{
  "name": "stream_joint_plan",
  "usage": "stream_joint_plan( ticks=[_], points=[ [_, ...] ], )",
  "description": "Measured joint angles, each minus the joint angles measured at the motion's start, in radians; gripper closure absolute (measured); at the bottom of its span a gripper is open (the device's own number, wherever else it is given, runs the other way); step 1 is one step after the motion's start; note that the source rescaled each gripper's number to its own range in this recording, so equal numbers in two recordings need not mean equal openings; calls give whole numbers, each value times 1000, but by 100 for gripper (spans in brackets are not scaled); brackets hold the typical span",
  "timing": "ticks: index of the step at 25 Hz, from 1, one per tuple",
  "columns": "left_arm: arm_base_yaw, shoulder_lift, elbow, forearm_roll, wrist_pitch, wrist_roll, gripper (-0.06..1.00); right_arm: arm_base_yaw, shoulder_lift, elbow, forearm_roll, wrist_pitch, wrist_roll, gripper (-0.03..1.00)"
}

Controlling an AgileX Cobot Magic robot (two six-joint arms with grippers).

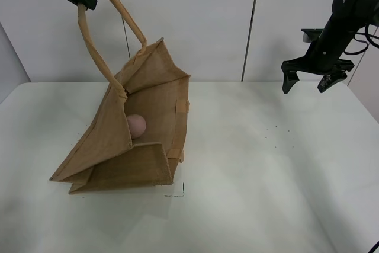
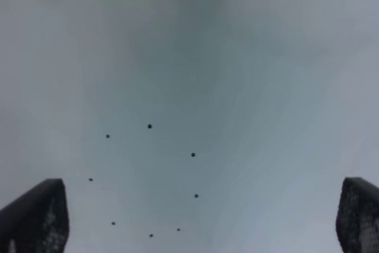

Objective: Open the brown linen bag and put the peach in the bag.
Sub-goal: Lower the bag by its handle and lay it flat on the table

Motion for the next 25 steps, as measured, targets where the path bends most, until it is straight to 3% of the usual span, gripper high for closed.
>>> stream_joint_plan(
  ticks=[4,8,20,25],
  points=[
    [0,0,0,0,0,0,94,3,-69,81,13,-1,0,-3],
    [0,0,0,0,0,0,94,3,-245,297,16,-2,-4,-3],
    [0,0,0,0,0,0,94,3,-1057,1065,9,1,-49,-3],
    [0,0,0,0,0,0,94,3,-1419,1269,5,-105,-46,-3]
  ],
)
